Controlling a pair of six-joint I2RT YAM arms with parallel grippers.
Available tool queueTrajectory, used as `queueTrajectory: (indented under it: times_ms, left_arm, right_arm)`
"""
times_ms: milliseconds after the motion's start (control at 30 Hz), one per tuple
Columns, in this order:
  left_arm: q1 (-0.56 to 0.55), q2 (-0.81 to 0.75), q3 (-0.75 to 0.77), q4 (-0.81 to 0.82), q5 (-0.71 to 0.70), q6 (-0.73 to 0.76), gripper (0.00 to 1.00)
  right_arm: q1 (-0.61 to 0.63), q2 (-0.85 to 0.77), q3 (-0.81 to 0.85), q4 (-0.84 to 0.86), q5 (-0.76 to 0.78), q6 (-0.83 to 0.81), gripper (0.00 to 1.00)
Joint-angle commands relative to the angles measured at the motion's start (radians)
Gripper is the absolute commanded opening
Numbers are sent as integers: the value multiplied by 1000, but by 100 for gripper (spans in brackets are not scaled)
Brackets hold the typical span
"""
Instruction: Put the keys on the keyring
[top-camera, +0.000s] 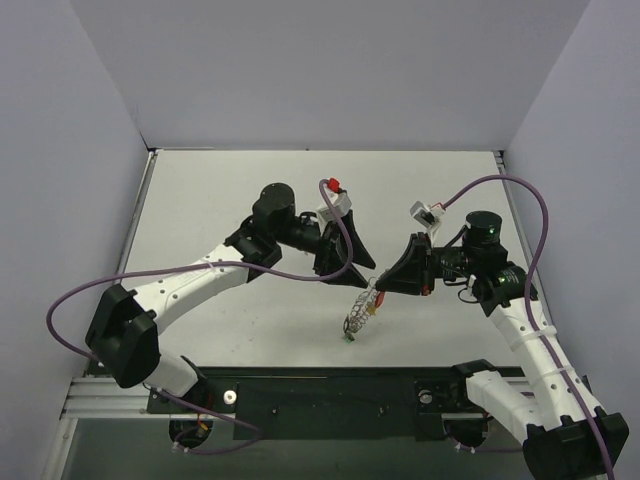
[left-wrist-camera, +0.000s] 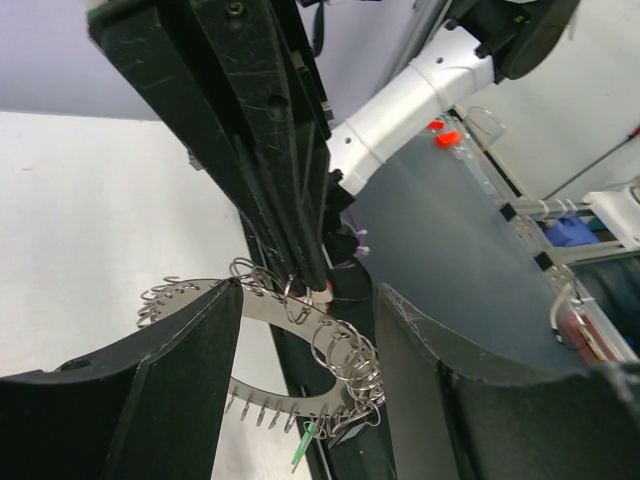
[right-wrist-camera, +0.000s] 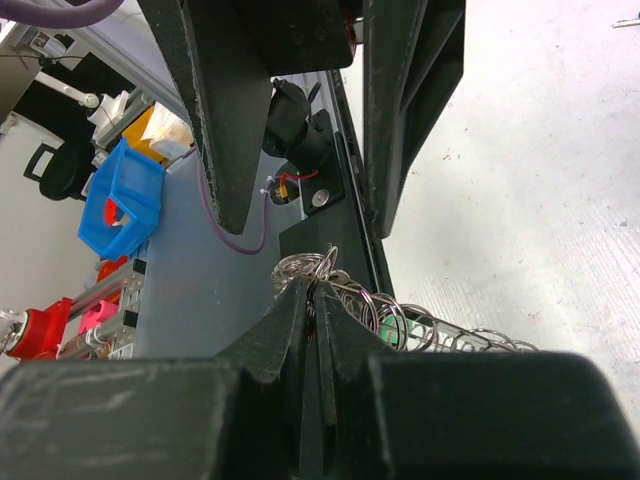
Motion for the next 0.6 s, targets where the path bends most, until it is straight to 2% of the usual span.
queueTrajectory:
  times_ms: [0, 200, 367, 567]
  left_arm:
    - [4, 16, 63, 88, 109, -62, 62]
    - [-2, 39, 108, -74, 78, 48, 57]
    - [-23, 78, 202, -404, 21, 273, 52]
    - [-34, 105, 265, -569, -5, 405, 49]
  right_arm:
    - [9, -13, 0, 62, -36, 8, 0]
    - [11, -10, -2, 63, -38, 8, 0]
    - [12, -10, -2, 63, -38, 8, 0]
    - [11, -12, -2, 63, -38, 10, 0]
